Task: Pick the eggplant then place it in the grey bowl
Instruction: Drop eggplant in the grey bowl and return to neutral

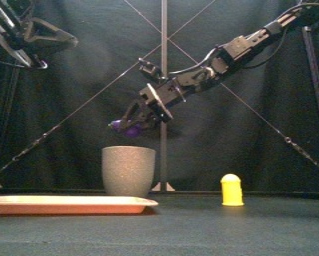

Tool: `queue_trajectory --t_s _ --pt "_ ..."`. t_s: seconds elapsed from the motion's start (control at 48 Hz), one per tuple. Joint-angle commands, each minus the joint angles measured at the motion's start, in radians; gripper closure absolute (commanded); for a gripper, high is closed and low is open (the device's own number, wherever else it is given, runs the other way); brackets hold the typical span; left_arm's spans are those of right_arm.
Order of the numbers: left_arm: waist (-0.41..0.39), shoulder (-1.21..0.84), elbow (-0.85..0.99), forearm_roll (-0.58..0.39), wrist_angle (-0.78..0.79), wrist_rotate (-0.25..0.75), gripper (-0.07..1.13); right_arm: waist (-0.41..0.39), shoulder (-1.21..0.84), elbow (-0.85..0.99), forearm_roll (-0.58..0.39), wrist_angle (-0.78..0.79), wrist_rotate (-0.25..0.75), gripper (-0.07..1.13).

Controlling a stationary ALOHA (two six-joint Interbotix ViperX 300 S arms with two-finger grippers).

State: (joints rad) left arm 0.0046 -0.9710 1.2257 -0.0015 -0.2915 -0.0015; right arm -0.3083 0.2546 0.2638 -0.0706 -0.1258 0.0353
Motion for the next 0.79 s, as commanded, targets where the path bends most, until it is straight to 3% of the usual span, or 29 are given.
queue_trajectory --t_s 0.021,0.125,0.208,0.521,0.792 --pt "0.002 0.003 -0.009 -0.002 -0.005 -0.002 1.10 -0.012 -0.012 -0.034 0.011 -0.006 -0.002 0.25" --pt "0.000 0.003 -0.006 -0.002 -0.005 0.000 1.10 -0.012 -0.015 -0.026 0.011 -0.006 -0.002 0.08" --pt "0.002 0.005 -0.008 -0.002 -0.006 -0.002 1.10 -0.014 -0.028 -0.021 0.008 -0.006 -0.003 0.01" --pt "0.000 0.003 -0.006 -0.002 -0.005 -0.002 1.10 -0.005 -0.225 0.063 -0.011 -0.008 -0.008 0.01" --pt "0.002 0.005 -0.006 -0.002 -0.005 0.003 1.10 0.078 -0.532 0.342 -0.015 -0.106 -0.003 0.01"
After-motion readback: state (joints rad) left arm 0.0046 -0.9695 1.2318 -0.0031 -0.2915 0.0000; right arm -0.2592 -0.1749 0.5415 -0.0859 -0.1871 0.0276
